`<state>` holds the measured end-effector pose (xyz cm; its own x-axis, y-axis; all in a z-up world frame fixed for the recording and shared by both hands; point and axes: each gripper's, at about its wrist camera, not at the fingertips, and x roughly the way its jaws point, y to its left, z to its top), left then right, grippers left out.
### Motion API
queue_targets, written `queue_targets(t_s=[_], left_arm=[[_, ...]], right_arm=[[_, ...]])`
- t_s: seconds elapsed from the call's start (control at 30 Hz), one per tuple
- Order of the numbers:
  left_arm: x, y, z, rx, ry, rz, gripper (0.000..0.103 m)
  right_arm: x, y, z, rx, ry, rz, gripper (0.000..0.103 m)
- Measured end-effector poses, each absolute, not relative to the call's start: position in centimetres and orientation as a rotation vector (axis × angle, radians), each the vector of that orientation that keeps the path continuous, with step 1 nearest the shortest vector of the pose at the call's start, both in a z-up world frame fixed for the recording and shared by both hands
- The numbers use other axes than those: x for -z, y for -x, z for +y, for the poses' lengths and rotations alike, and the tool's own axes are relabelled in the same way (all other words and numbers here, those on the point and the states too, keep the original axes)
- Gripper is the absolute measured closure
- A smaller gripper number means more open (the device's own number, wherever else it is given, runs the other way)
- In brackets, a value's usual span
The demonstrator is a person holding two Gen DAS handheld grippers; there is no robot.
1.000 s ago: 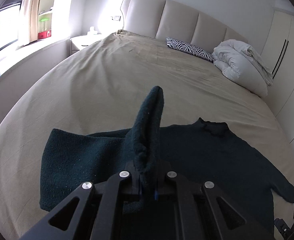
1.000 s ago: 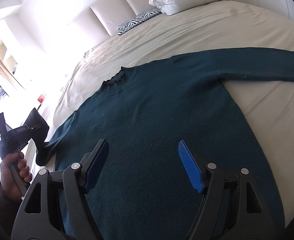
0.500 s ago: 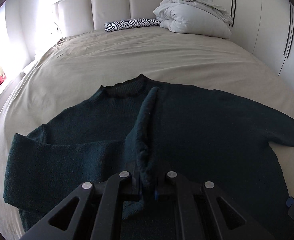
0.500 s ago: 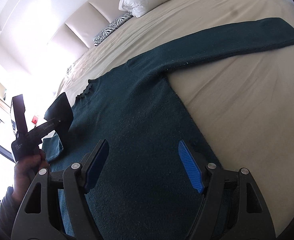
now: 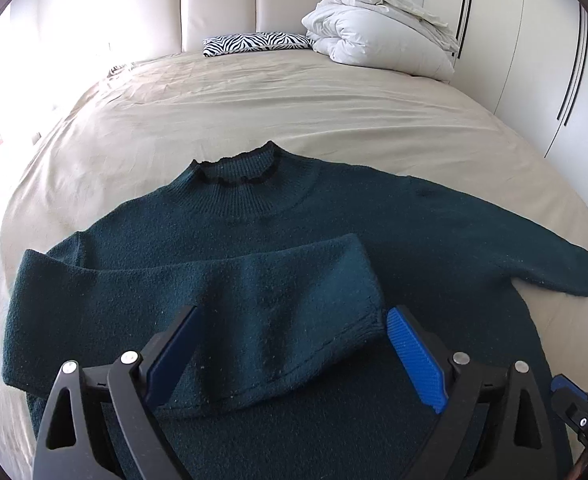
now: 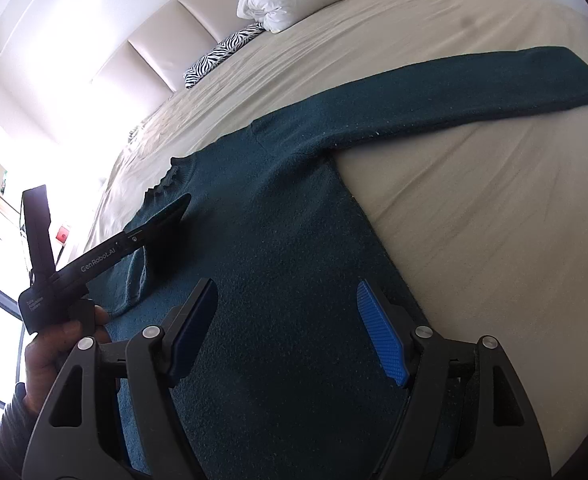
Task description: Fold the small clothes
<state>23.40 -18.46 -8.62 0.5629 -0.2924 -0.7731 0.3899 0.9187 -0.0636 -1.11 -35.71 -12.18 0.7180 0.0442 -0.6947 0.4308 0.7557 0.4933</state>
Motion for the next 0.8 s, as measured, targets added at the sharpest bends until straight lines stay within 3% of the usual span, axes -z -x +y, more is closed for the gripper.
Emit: queue_targets(t_s=[0.27,0.53,0.67,0.73,0.8], left_arm=[[7.1,-21.6,-9.5,0.383,-0.017,0.855,0.008],[6.5,-22.7,1.2,0.288,0.133,0.814,0.008],[6.8,-23.8,5.5,0.247,0.203,0.82,0.018],[7.1,-24.4,7.2,0.237,0.237,0.826,0.026],[7.5,-25.2,8.7,0.236,0.274,0.834,0.035]], right_arm=[[9.8,-4.9,-34.3,0.091,-0.64,0.797,0.032],[12.5,-17.3,-31.6,-0.16,-0.818,0.946,0.032],[14.4,-22.0,-30.5,-0.124,-0.807,1.049,0.043],[15.2,-23.4,-30.1,-0.126,-0.807,1.078,0.053],[15.1,-24.1,-29.7,-0.119,-0.768,1.089,0.071]])
